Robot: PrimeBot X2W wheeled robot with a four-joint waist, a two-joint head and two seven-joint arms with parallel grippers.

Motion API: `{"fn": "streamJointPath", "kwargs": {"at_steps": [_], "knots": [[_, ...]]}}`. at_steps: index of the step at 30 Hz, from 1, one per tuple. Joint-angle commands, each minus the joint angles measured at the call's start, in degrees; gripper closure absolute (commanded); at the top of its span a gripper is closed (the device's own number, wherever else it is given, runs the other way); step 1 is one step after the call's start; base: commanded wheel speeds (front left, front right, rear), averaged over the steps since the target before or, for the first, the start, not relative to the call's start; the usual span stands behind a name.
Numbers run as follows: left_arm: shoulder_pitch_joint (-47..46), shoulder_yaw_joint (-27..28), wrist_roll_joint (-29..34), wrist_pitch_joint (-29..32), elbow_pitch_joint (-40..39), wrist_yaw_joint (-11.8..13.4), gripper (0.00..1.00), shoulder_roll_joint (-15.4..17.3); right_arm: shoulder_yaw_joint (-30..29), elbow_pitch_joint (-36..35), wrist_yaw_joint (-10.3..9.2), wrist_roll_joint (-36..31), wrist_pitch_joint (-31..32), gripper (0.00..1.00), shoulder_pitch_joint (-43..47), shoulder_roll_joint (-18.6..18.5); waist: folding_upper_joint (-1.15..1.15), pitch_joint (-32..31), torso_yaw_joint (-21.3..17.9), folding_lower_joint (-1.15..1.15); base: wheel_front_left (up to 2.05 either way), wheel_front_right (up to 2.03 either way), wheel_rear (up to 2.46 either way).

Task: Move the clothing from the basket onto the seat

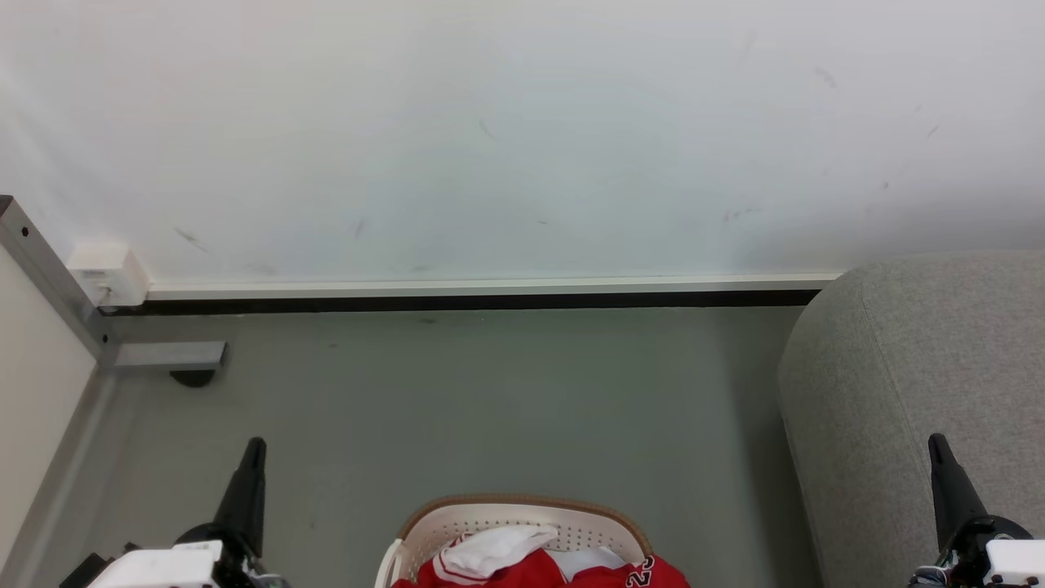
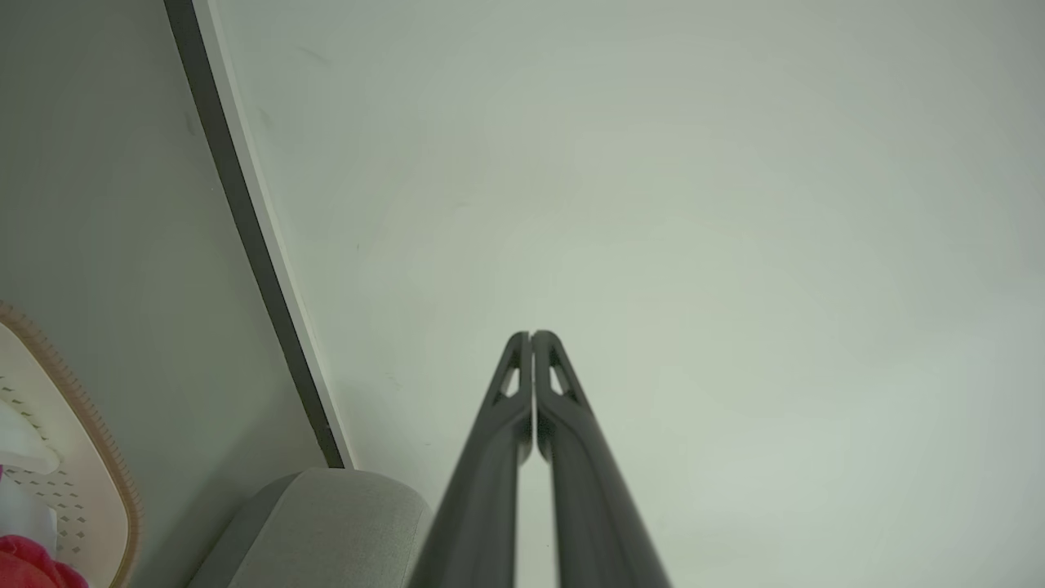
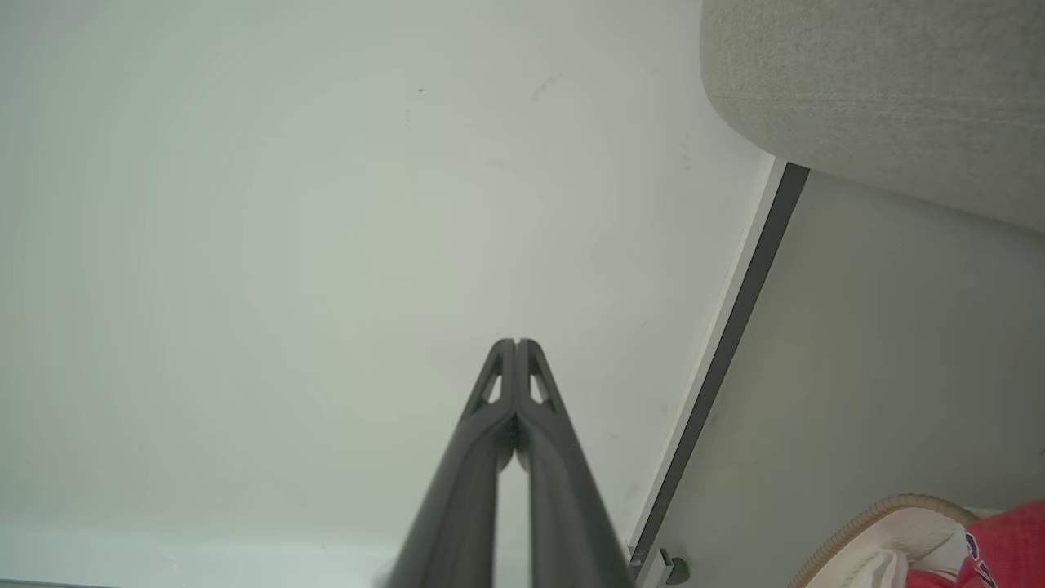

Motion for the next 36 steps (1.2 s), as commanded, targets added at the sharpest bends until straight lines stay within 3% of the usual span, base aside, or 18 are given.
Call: {"fn": "streamJointPath", "kwargs": {"at_steps": [1, 3, 4, 18, 27, 36], "knots": [[-0.5, 0.1, -0.8, 0.1, -0.1, -0.1, 1.00, 0.1, -0.1, 0.1, -0.14, -0.3, 0.1, 1.00, -0.8, 0.0, 0.00, 0.0, 0.0, 0.00, 0.00, 0.00, 0.00], [-0.5, 0.1, -0.8, 0.1, -0.1, -0.1, 1.00, 0.1, -0.1, 0.1, -0.14, -0.3, 0.1, 1.00, -0.8, 0.0, 0.00, 0.0, 0.0, 0.00, 0.00, 0.00, 0.00], [0.0, 0.0, 0.0, 0.0, 0.1, 0.0, 0.00, 0.0, 0.0, 0.1, 0.00, 0.0, 0.0, 0.00, 0.0, 0.0, 0.00, 0.0, 0.0, 0.00, 0.00, 0.00, 0.00], [0.9, -0.9, 3.6, -3.5, -1.2, 0.0, 0.00, -0.2, 3.2, -1.5, -0.01, -0.7, -3.4, 0.00, 0.3, 0.0, 0.00, 0.0, 0.1, 0.00, 0.00, 0.00, 0.00], [1.5, -1.8, 12.4, -5.9, -3.3, 0.4, 0.00, -0.1, 5.4, -3.5, -0.02, -5.7, -5.8, 0.00, -0.1, -0.9, 0.00, 0.0, 0.0, 0.00, 0.00, 0.00, 0.00], [2.1, -2.4, 23.9, -7.9, -5.5, 1.3, 0.00, -0.1, 7.6, -4.3, -0.03, -16.5, -7.9, 0.00, -0.3, -1.8, 0.00, 0.1, -0.2, 0.00, 0.00, 0.00, 0.00]]}}
